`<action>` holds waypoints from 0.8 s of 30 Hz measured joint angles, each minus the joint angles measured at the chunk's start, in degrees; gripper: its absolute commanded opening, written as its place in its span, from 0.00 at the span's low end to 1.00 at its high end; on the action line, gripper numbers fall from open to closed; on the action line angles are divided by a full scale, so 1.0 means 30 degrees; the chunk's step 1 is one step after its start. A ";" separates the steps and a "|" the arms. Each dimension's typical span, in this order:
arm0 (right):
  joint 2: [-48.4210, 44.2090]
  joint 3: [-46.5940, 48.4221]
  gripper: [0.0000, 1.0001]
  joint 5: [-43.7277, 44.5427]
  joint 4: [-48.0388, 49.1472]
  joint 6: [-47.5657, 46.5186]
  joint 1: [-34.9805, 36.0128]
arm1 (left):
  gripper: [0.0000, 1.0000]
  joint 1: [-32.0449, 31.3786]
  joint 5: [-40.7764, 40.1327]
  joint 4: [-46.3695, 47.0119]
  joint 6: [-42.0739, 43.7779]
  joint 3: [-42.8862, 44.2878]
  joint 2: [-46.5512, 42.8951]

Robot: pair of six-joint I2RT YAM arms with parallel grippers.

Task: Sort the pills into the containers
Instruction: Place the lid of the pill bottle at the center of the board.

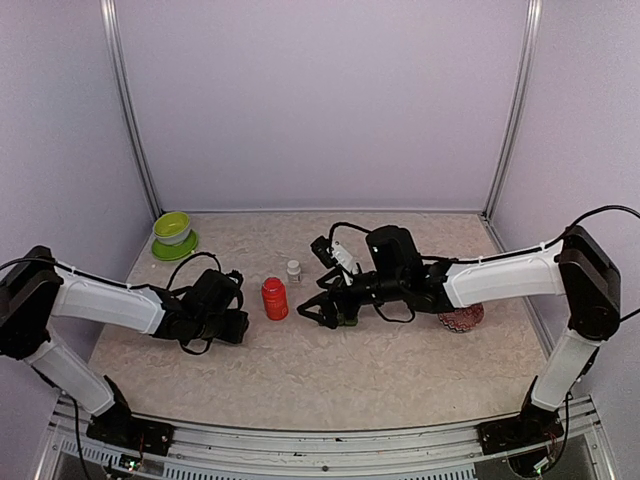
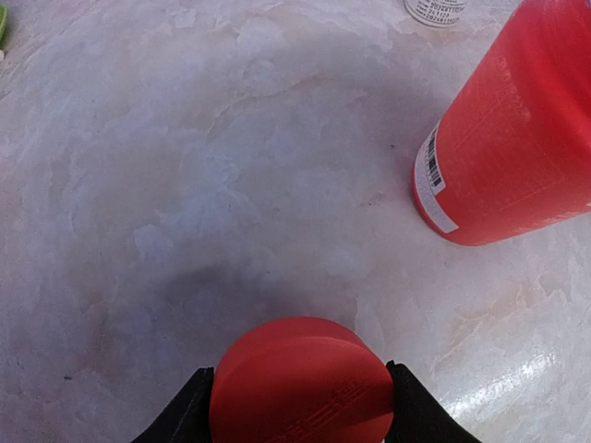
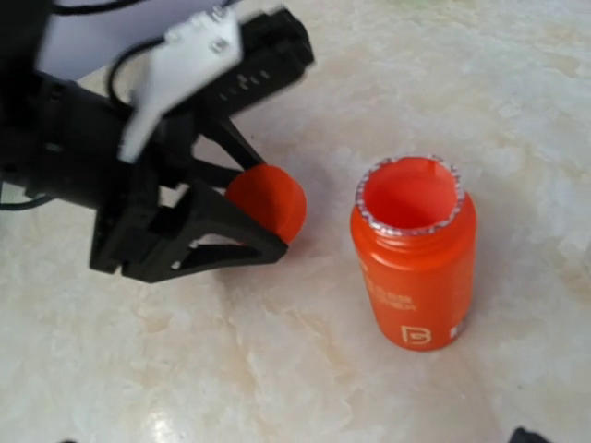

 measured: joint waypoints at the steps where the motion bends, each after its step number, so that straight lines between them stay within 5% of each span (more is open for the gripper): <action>1: -0.0211 -0.0087 1.00 0.0109 -0.0051 -0.0036 0.0000 | 0.54 0.0117 0.0248 -0.0007 -0.0015 0.0073 0.0189; 9: -0.1428 -0.0831 1.00 0.0772 -0.0117 -0.0080 0.0000 | 0.64 0.0444 0.1814 -0.0058 -0.0058 0.0962 0.1785; 16: -0.1749 -0.1093 1.00 0.1122 -0.0401 -0.0146 0.0000 | 0.89 0.0554 0.2135 0.0546 -0.0219 0.1202 0.2412; 19: -0.2047 -0.1188 1.00 0.1224 -0.0510 -0.0146 0.0000 | 0.98 0.0576 0.2113 0.0277 -0.0415 0.1166 0.1982; 24: -0.2965 -0.1690 1.00 0.1355 -0.0714 -0.0182 0.0000 | 0.99 0.0597 0.2076 -0.0255 -0.0197 0.1282 -0.0590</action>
